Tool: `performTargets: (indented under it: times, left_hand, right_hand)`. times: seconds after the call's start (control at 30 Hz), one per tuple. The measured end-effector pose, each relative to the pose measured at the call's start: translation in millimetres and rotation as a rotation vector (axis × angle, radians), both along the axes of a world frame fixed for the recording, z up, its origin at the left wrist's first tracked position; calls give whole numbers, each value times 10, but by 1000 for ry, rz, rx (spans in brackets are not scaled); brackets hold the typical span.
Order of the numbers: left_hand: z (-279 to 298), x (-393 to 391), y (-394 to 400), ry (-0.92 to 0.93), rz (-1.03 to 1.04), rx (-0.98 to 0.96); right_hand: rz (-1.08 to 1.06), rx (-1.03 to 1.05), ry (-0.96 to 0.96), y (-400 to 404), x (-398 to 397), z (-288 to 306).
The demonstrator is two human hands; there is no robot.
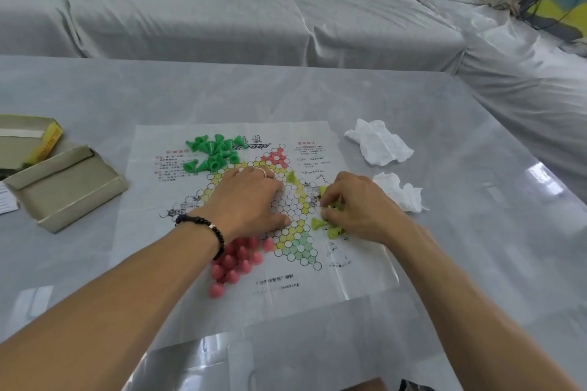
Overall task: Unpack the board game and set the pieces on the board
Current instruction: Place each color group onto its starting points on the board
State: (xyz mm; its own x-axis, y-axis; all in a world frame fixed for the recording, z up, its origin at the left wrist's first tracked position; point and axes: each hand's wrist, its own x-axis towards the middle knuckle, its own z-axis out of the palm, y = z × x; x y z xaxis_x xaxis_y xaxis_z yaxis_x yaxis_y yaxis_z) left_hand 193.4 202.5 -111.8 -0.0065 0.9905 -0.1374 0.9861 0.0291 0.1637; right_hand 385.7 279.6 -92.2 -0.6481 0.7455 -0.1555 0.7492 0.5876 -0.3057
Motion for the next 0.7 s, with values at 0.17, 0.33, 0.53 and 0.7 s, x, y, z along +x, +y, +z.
performTargets:
  times: [0.17,0.33,0.53,0.7]
  left_hand:
    - [-10,12,-23,-9,19,-6]
    - [-12,6,-26,-36,25,4]
    - [-38,3,-12,-48,36,21]
    - [-63,-3,-8,-43,34,32]
  right_hand:
    - [-22,-9,81,21,-1,3]
    - [-155,-38,279,103,-109,78]
    - [-110,-16,178,178,-448,-1]
    - [-124,-32,123,177,-533,-62]
